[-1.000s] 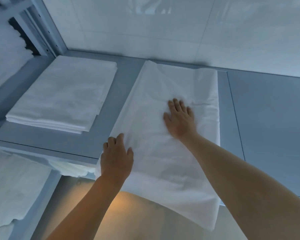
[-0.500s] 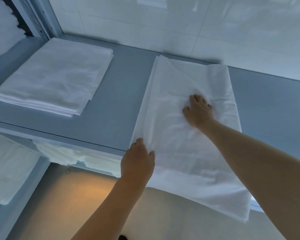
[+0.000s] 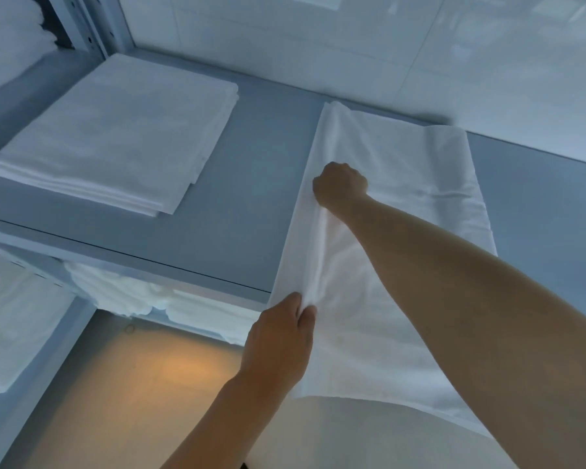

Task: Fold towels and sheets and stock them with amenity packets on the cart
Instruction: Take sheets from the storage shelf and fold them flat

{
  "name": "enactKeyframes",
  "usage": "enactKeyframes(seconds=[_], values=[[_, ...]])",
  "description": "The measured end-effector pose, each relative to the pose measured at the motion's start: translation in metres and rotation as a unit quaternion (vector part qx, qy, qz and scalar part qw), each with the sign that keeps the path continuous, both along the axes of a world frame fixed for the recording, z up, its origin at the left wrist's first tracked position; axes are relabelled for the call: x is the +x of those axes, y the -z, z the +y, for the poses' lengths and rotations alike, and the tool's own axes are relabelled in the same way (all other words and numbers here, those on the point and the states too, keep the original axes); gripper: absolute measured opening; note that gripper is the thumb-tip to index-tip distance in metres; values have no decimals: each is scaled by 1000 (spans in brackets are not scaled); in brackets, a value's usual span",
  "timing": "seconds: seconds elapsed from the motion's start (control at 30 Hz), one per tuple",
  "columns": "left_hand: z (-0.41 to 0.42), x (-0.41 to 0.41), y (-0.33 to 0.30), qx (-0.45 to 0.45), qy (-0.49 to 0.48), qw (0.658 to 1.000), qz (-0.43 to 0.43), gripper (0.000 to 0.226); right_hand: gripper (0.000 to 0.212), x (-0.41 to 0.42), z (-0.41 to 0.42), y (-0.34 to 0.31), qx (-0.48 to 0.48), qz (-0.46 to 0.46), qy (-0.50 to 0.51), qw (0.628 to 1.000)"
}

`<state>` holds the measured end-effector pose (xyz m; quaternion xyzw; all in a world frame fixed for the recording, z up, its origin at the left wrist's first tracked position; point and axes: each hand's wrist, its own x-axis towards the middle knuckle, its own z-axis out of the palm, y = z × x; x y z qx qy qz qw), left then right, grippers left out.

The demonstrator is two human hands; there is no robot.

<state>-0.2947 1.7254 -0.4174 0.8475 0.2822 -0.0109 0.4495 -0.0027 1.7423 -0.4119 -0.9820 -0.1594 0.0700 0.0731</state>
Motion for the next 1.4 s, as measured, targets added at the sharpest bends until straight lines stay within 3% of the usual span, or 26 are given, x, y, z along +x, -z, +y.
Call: enactKeyframes(seconds=[0.13,0.27,0.33,0.4,0.47,0.53,0.6,0.73,0.8,0.9,0.97,1.03,1.13,1.23,1.3,1.4], values=[[13,8,-39,-41,25,995,-87,43,28,24,-9,-42,151,-5,110,982],[51,12,-51,-21,-24,994,-107,39,23,34,10,-77,238,21,113,964],[81,9,-35,24,-56,997,-50,36,20,32,29,-64,182,35,42,982],[107,4,-13,78,-71,993,48,38,29,13,39,-24,97,33,-51,993],[122,2,4,118,-70,984,114,37,39,-20,29,16,89,-27,-107,990],[126,0,14,156,-60,978,123,33,45,-34,18,40,119,-110,-128,979],[127,-4,18,191,-45,972,129,30,48,-27,18,46,115,-121,-131,977],[125,-13,13,123,-10,985,124,24,54,-24,17,38,71,-90,-152,982],[127,-16,3,71,39,980,184,23,58,-29,10,38,63,-74,-166,981],[129,-16,-16,146,78,949,270,36,62,-36,-6,40,50,-66,-197,977],[124,-6,-32,222,38,950,217,36,62,-43,-20,41,39,-62,-219,973],[106,12,-43,237,32,966,102,29,62,-51,-38,41,36,-60,-241,968],[67,42,-36,210,124,970,2,41,61,-58,-59,40,67,-31,-267,961],[37,70,-19,278,194,939,-63,50,59,-43,-85,31,115,-31,-253,960],[26,85,-7,311,237,916,-86,55,59,-18,-114,28,101,-44,-220,969],[19,93,19,336,271,902,-33,63,61,26,-176,36,37,-49,-136,989]])
